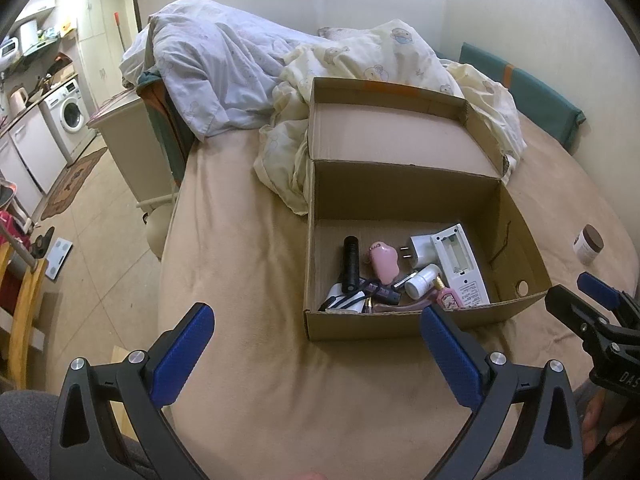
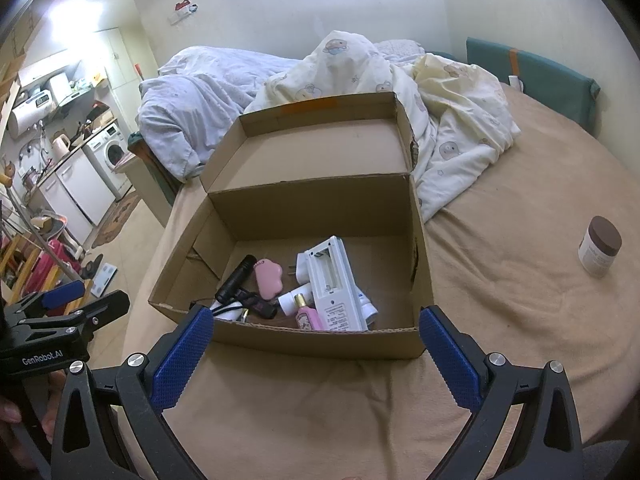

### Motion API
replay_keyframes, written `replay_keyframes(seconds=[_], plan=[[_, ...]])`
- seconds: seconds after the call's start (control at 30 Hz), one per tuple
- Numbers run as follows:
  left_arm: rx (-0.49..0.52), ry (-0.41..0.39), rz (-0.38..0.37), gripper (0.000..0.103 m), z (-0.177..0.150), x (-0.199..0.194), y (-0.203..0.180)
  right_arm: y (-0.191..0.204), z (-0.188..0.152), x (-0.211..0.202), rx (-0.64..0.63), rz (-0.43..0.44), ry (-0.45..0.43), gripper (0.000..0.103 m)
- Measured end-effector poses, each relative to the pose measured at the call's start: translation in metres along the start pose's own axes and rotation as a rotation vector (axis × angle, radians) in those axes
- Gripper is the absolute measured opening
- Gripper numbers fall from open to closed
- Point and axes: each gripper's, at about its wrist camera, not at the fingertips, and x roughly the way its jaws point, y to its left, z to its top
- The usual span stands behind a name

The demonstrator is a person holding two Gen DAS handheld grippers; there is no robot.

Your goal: Organize rigid objects

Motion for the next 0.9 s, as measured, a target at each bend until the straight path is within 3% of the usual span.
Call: replay_keyframes(seconds=[0.9], plan=[[-0.011, 0.001, 0.012, 0.103, -0.0005, 0.0012, 0.0058, -0.0045, -0.0018, 0.0042, 0.003, -0.01, 0.019, 0.103]])
